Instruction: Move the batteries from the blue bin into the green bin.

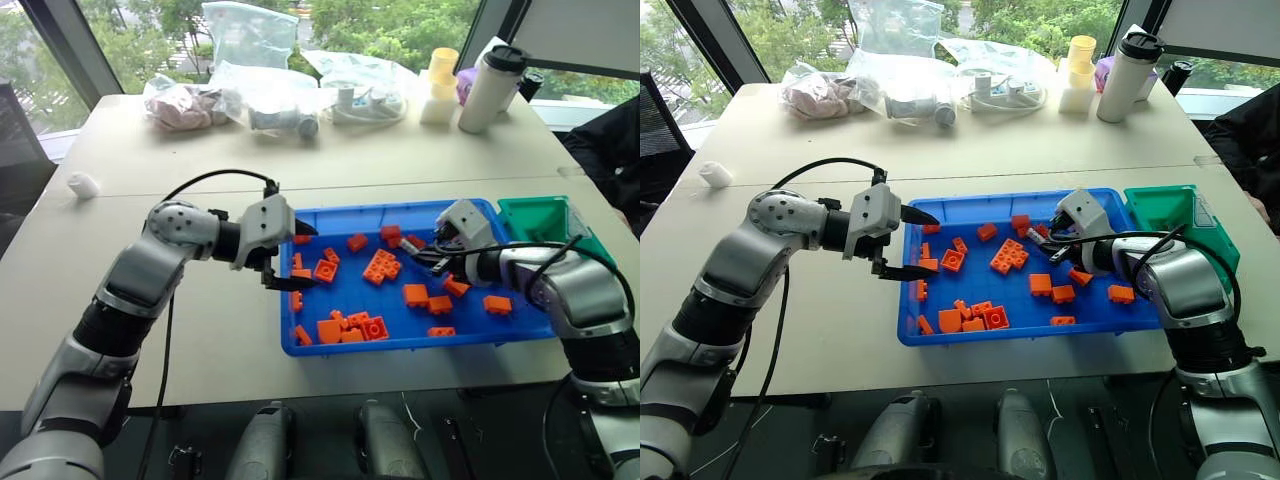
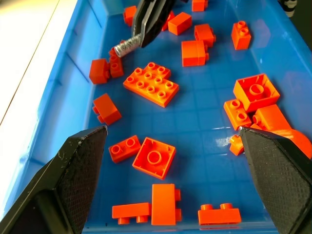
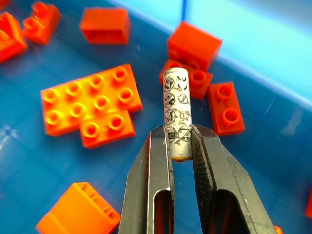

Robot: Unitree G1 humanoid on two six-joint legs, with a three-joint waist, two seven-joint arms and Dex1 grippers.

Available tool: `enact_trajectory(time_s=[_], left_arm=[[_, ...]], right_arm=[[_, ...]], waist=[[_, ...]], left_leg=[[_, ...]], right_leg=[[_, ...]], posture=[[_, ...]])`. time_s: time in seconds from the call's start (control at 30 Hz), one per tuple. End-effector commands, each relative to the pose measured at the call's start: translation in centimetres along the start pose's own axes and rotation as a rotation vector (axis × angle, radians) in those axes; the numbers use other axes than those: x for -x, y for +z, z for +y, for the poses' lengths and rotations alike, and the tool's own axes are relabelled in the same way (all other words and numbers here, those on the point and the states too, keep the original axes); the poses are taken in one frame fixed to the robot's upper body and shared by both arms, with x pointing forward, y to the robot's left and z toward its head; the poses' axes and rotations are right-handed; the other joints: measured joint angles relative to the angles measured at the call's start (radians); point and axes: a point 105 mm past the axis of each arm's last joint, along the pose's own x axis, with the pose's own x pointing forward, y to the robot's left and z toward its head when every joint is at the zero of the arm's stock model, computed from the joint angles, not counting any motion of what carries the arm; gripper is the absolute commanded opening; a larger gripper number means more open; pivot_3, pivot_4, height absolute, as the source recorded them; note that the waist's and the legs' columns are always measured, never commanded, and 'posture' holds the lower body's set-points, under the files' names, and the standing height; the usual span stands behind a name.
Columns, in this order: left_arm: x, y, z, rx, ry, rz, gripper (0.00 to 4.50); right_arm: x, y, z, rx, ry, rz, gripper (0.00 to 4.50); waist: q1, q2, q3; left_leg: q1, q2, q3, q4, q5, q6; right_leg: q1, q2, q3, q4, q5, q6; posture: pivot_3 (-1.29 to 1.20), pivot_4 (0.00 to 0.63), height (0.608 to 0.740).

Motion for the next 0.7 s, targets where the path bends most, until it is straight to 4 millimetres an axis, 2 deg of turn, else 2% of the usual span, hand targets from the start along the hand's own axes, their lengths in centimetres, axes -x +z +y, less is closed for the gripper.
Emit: enact_trajectory(time_s=[0.03,0.13,0.2,0.23,0.37,0.53,0.6,0.67,0.7], left_arm=[[0.6,2.5,0.7,-0.022,0.042,-0.109,4.50],[0.1,4.5,1.5,-0.014,0.067,-0.214,4.50],[-0.6,5.2,2.1,-0.018,0.080,-0.254,4.50],[-1.0,5.5,2.3,-0.012,0.082,-0.268,4.50],[-1.9,6.2,2.5,0.034,0.055,-0.328,4.50],[-2.3,6.2,2.9,0.035,0.066,-0.337,4.50],[-2.2,6.0,3.1,0.034,0.081,-0.328,4.50],[-2.0,5.9,3.1,0.038,0.089,-0.326,4.50],[-1.9,5.9,3.1,0.041,0.091,-0.325,4.50]], right_arm=[[4.5,4.1,-2.4,0.013,-0.115,-0.177,0.02],[9.2,4.7,-6.9,-0.023,-0.362,-0.224,0.02],[11.5,3.7,-9.3,-0.051,-0.511,-0.206,0.02],[12.1,3.0,-10.1,-0.060,-0.557,-0.179,0.02],[13.3,-0.2,-11.7,-0.101,-0.676,-0.069,0.02],[13.0,-1.9,-12.1,-0.162,-0.674,-0.062,0.02],[12.8,-2.4,-12.2,-0.173,-0.671,-0.057,1.14],[12.8,-2.8,-12.5,-0.182,-0.683,-0.051,2.03],[12.8,-2.8,-12.6,-0.184,-0.682,-0.055,2.65]], waist=[[0.003,0.000,0.000],[0.010,0.000,0.000],[0.019,0.000,0.000],[0.021,0.000,0.000],[0.017,0.000,-0.001],[-0.003,0.001,-0.001],[-0.004,0.001,-0.001],[-0.003,0.001,-0.001],[-0.002,0.001,-0.001]], left_leg=[[0.000,0.000,0.000,0.000,0.000,0.000],[0.000,0.000,0.000,0.000,0.000,0.000],[0.000,-0.001,0.000,0.000,0.000,0.000],[0.000,-0.001,0.000,0.000,0.000,0.000],[0.000,0.000,0.001,0.000,0.000,0.000],[0.002,0.000,0.003,-0.001,0.000,0.000],[0.002,0.000,0.003,-0.001,0.000,0.000],[0.002,0.000,0.003,-0.001,0.000,0.000],[0.002,0.000,0.003,-0.001,0.000,0.000]], right_leg=[[0.000,0.000,0.000,0.000,0.000,0.000],[0.000,-0.001,0.000,0.000,0.000,0.000],[0.000,-0.001,0.000,0.000,0.000,0.000],[0.000,-0.001,0.000,0.000,0.000,0.000],[0.001,0.000,0.000,0.000,0.000,0.000],[0.000,0.000,0.002,0.001,0.000,0.000],[0.000,0.001,0.003,0.001,0.000,0.000],[0.000,0.001,0.003,0.001,0.000,0.000],[0.000,0.001,0.003,0.001,0.000,0.000]], posture=[[0.00,0.150,0.740],[0.00,0.150,0.740],[0.00,0.150,0.740],[0.00,0.150,0.740],[0.00,0.150,0.740],[0.00,0.150,0.740],[0.00,0.150,0.740],[0.00,0.150,0.740],[0.00,0.150,0.740]])
